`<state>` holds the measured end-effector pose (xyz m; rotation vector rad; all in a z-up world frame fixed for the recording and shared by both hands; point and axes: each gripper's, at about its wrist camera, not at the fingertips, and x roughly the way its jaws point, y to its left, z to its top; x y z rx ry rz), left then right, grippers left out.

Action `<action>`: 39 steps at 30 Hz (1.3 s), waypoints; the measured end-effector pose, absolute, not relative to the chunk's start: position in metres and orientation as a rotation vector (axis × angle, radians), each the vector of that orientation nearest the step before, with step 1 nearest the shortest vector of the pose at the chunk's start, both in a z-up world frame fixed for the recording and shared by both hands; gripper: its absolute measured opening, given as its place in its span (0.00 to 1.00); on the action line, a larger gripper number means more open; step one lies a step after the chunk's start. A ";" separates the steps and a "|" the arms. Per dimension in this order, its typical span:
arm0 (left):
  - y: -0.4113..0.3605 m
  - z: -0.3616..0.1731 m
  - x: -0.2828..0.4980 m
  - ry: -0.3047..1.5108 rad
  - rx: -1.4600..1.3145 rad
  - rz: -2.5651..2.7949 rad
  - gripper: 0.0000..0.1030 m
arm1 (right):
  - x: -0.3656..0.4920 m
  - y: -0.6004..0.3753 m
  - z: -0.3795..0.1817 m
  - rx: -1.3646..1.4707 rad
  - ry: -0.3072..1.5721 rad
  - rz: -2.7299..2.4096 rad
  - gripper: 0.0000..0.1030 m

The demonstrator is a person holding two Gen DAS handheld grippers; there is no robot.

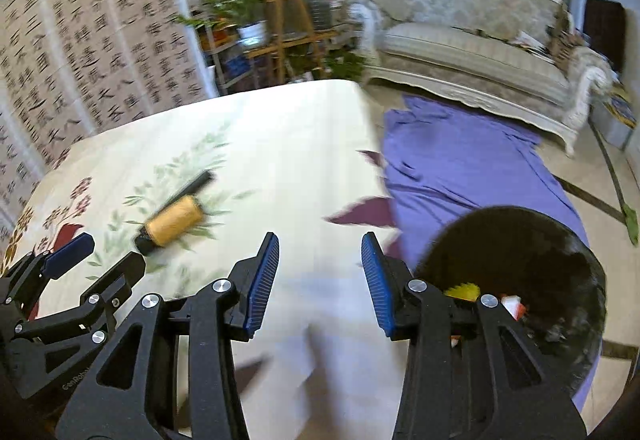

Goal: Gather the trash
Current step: 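Return to the table and grasp the yellow-labelled can with the right tool, then grasp the black tube with the left tool while the right tool holds the can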

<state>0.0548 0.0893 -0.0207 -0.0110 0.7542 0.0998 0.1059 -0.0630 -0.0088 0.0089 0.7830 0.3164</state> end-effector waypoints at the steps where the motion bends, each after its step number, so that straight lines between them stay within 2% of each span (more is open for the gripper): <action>1: 0.099 -0.020 0.054 0.754 -0.018 0.120 0.68 | 0.107 -0.054 -0.008 0.003 0.783 0.330 0.41; 15: 0.191 -0.024 0.035 0.757 -0.095 0.271 0.68 | 0.124 0.038 -0.014 -0.022 0.835 0.407 0.41; 29: 0.186 -0.028 0.052 0.765 -0.119 0.209 0.68 | 0.124 0.040 -0.033 -0.068 0.893 0.358 0.41; 31: 0.182 -0.028 0.057 0.769 -0.122 0.196 0.68 | 0.124 0.037 -0.035 -0.073 0.901 0.367 0.37; 33: 0.178 -0.028 0.061 0.773 -0.124 0.184 0.68 | 0.123 0.034 -0.035 -0.090 0.897 0.372 0.23; 39: 0.157 -0.030 0.077 0.786 -0.102 0.144 0.68 | 0.125 0.017 -0.034 -0.109 0.890 0.360 0.22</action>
